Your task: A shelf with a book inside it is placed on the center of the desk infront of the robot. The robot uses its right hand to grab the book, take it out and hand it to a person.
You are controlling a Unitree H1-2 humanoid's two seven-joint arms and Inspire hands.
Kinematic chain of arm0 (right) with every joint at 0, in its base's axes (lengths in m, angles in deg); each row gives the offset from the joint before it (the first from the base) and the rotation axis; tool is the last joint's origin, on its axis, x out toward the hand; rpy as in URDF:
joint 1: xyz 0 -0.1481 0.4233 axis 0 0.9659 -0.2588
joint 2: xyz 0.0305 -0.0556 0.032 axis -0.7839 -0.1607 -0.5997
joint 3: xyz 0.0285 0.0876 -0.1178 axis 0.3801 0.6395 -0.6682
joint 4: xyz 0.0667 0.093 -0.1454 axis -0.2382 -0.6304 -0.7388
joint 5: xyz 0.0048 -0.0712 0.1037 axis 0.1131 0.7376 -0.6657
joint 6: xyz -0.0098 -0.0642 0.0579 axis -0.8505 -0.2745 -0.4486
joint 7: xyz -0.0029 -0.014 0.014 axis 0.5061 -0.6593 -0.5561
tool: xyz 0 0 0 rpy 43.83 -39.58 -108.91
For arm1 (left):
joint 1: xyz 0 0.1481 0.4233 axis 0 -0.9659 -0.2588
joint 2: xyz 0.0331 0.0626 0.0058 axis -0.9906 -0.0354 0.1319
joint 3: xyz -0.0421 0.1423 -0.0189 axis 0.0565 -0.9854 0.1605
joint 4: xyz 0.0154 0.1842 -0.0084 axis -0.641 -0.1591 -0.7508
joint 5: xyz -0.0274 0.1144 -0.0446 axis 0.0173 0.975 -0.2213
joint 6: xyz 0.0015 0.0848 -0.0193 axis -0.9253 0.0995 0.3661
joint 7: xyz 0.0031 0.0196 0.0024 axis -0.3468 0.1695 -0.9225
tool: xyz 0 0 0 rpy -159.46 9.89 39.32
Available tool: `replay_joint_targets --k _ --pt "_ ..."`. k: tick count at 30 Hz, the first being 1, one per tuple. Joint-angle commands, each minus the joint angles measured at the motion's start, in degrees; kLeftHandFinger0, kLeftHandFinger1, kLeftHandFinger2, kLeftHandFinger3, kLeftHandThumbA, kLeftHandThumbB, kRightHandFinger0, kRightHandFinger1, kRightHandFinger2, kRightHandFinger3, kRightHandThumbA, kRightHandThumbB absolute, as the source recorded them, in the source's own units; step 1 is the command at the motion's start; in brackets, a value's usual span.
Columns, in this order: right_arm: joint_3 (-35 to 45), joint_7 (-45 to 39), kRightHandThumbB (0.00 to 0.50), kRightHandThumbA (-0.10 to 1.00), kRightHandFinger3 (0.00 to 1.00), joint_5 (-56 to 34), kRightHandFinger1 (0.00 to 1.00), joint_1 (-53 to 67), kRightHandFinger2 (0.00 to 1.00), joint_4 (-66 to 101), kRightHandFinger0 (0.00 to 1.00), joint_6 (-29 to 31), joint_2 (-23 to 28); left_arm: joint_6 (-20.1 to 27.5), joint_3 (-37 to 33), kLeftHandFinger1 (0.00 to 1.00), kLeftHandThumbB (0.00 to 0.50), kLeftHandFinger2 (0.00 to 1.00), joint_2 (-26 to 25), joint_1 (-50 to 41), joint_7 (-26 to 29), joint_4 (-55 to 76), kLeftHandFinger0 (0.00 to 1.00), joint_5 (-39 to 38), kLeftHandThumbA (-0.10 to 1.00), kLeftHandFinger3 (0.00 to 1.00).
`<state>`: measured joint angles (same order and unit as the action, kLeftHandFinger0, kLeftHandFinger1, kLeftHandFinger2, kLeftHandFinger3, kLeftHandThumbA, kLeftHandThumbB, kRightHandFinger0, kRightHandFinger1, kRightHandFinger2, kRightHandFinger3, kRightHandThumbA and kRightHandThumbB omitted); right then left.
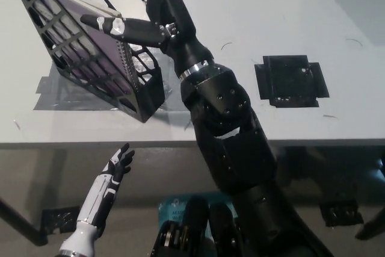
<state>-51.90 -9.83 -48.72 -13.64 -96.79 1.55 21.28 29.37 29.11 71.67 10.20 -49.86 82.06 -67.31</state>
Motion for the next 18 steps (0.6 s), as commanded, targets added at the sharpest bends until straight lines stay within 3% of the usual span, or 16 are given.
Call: replay_joint_targets --k 1,7,13,18 --pt "-1.03 -0.18 0.295 1.00 1.00 0.26 1.00 -1.36 1.00 1.86 1.00 -0.59 -1.80 1.74 -0.18 1.00 0.213 1.00 -0.78 0.88 -1.07 0.48 1.00 -0.44 1.00 1.00" --pt "-1.13 -0.41 0.331 1.00 1.00 -0.54 1.00 -0.73 1.00 0.22 1.00 -2.37 -2.80 1.02 -0.27 1.00 0.199 1.00 -0.95 1.28 -1.30 0.86 1.00 -0.41 1.00 1.00" --pt "-0.73 -1.14 0.308 1.00 1.00 -1.46 1.00 0.16 1.00 -3.85 1.00 -1.24 -3.73 0.24 -0.48 1.00 0.263 1.00 -1.11 1.68 -1.27 1.20 1.00 0.15 1.00 1.00" --pt "-1.61 -1.42 0.277 1.00 1.00 -0.11 1.00 0.04 1.00 -6.67 1.00 0.75 -3.46 -0.39 -0.64 1.00 0.267 1.00 -1.08 1.87 -1.08 1.56 1.00 0.80 1.00 1.00"
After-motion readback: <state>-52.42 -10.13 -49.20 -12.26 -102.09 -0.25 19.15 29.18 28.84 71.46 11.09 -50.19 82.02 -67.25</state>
